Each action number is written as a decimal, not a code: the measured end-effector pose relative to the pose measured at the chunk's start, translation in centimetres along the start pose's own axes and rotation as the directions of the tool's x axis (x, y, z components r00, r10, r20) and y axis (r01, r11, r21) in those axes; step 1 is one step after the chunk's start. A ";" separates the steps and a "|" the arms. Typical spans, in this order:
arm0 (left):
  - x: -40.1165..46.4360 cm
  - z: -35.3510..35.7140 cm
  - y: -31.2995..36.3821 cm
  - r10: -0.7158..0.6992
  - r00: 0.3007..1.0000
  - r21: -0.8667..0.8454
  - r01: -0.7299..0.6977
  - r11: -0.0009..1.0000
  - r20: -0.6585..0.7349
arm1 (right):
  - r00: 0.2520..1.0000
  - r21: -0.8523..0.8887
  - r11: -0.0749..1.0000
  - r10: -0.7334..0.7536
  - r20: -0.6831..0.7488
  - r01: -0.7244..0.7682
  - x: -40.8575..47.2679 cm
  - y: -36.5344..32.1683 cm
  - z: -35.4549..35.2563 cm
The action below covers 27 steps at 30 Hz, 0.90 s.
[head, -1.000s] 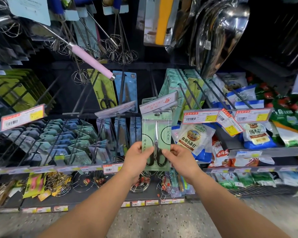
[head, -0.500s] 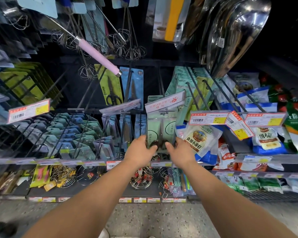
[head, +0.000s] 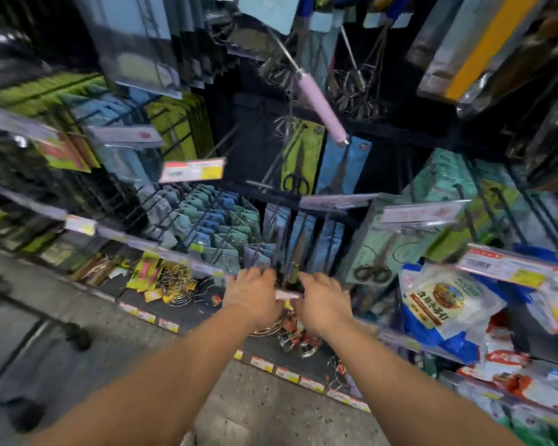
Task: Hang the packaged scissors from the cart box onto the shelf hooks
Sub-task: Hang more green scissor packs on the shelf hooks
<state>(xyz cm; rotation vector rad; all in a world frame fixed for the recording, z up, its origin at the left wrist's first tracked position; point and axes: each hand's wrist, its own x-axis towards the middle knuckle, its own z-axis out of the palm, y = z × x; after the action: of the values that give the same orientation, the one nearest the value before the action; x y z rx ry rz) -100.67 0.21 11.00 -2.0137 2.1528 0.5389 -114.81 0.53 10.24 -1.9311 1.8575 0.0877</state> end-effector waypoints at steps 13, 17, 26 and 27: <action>-9.7 -1.5 -28.2 -0.465 0.884 -0.210 0.448 0.869 -0.041 | 0.866 -0.177 0.850 -0.470 0.171 0.496 2.7 -30.0 7.2; -13.8 -1.8 -37.8 -0.564 0.825 -0.231 0.542 0.808 -0.038 | 0.793 -0.211 0.765 -0.573 0.208 0.609 2.2 -40.3 10.9; -21.3 -2.0 -52.8 -0.753 0.658 -0.318 0.713 0.625 -0.004 | 0.630 -0.201 0.598 -0.713 0.308 0.776 0.6 -57.3 16.2; -21.6 -2.0 -53.8 -0.769 0.639 -0.324 0.727 0.605 -0.004 | 0.614 -0.199 0.582 -0.725 0.312 0.788 0.7 -58.4 16.6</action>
<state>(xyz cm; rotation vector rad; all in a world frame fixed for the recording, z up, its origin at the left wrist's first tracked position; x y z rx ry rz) -45.35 17.67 11.62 -2.9169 1.0683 0.5948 -54.23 5.05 11.35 -2.6774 0.7631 0.3067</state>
